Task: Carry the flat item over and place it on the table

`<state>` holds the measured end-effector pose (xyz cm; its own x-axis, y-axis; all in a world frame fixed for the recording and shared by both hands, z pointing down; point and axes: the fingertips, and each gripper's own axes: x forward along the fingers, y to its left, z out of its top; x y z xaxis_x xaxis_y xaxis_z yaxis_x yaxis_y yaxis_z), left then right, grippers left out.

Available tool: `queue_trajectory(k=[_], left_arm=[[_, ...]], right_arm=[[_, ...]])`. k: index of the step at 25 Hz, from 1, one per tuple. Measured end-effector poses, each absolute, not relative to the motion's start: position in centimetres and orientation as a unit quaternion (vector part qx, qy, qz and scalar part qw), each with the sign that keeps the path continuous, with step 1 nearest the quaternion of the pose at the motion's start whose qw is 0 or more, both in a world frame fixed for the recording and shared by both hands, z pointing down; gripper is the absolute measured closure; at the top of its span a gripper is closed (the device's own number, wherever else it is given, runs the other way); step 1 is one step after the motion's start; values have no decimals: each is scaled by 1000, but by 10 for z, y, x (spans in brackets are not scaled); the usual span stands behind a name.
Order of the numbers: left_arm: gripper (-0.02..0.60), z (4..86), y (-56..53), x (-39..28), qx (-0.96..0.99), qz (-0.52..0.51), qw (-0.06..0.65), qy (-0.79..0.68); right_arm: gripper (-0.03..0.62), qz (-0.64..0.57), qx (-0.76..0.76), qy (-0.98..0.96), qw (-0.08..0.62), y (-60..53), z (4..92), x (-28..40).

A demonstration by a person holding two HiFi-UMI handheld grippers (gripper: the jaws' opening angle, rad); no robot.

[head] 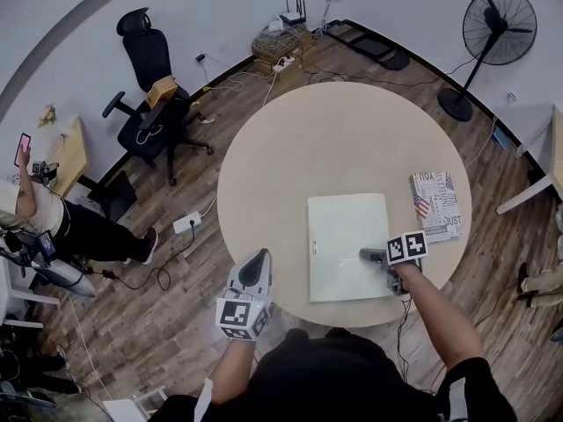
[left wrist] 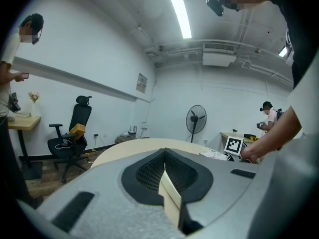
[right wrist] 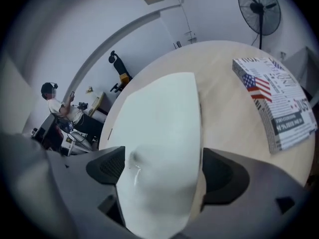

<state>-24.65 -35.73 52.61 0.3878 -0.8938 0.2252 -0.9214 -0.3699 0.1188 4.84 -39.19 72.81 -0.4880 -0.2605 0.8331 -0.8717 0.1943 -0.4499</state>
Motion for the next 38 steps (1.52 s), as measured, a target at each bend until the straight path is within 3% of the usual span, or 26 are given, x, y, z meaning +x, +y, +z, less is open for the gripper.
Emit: queue_trajectory(k=[15,21,23,26,30,33,38], left_arm=[[574,518,-359,-225,837,51,114,-533],[574,510,-361,-212,845,47,111,-521],[574,508,-362,-209,848,45,112,-517],[574,508,-361,-204,851,45,113,-512],[574,508,-358,-196,855,46,113,-504],[574,506,-357,-189,859,48,108,-498],[574,505,-357,-187,860,48,111,-495]], right_arm=[[155,272,482,-814,179,-399,559,20],[166,144,515,-829,164,-393,499,17],[221,110,540,-819,157,-391,486,24],[365,69,572,-805,142,-389,469,36],[464,45,587,-801,108,-384,451,45],[576,32,603,-791,99,-382,445,55],[595,22,603,-790,106,-380,443,56]])
